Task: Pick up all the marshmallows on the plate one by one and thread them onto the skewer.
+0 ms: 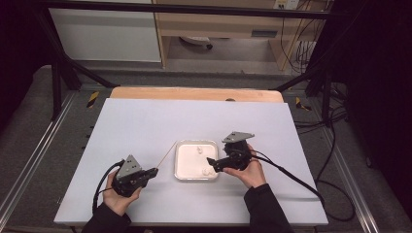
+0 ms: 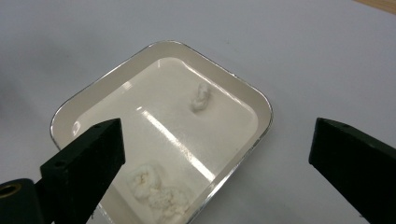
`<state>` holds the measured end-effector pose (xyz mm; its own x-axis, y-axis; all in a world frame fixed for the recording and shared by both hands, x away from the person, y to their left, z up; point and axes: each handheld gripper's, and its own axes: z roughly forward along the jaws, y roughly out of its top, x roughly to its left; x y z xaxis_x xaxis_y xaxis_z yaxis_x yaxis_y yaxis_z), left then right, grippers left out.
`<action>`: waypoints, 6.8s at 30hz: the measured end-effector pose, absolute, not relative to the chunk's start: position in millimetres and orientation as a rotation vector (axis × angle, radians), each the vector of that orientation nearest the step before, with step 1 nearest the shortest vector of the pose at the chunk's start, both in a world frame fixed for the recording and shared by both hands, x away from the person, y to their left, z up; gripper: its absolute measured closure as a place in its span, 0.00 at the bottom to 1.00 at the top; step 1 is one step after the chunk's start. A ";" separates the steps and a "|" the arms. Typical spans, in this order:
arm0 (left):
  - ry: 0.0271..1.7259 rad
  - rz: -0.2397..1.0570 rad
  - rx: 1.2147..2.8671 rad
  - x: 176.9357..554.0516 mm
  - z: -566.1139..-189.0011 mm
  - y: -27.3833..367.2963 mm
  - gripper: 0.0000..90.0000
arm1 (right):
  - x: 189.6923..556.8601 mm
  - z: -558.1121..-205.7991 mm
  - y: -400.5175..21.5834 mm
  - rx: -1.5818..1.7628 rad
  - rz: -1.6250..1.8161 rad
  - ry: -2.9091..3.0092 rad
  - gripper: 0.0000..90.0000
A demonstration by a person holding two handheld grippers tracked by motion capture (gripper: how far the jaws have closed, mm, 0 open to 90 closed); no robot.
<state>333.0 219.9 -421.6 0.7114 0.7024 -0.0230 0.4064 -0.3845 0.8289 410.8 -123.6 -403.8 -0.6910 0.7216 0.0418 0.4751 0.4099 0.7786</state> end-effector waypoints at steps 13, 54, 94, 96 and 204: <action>0.854 0.419 2.012 334.3 -423.4 222.1 0.98 | 443.4 -413.4 -87.8 1.052 1.180 2.440 0.32; 0.825 0.426 1.986 330.9 -423.5 214.4 0.98 | 455.5 -426.7 -81.1 1.104 1.224 2.470 0.89; 0.694 0.438 1.951 319.1 -423.0 179.6 0.98 | 414.0 -347.7 -104.7 1.001 1.923 2.318 0.90; 0.693 0.438 1.950 318.9 -422.9 179.7 0.98 | 414.3 -348.2 -104.3 1.007 1.923 2.320 0.90; 0.734 0.464 1.951 315.1 -427.0 174.7 0.99 | 382.9 -387.7 -76.1 0.930 2.154 2.180 0.92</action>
<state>315.1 174.7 -427.0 0.7460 0.6658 0.0139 0.2988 -0.3533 0.8865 382.9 -76.1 -387.7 -0.8297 0.3541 0.4315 0.4357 -0.0724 0.8972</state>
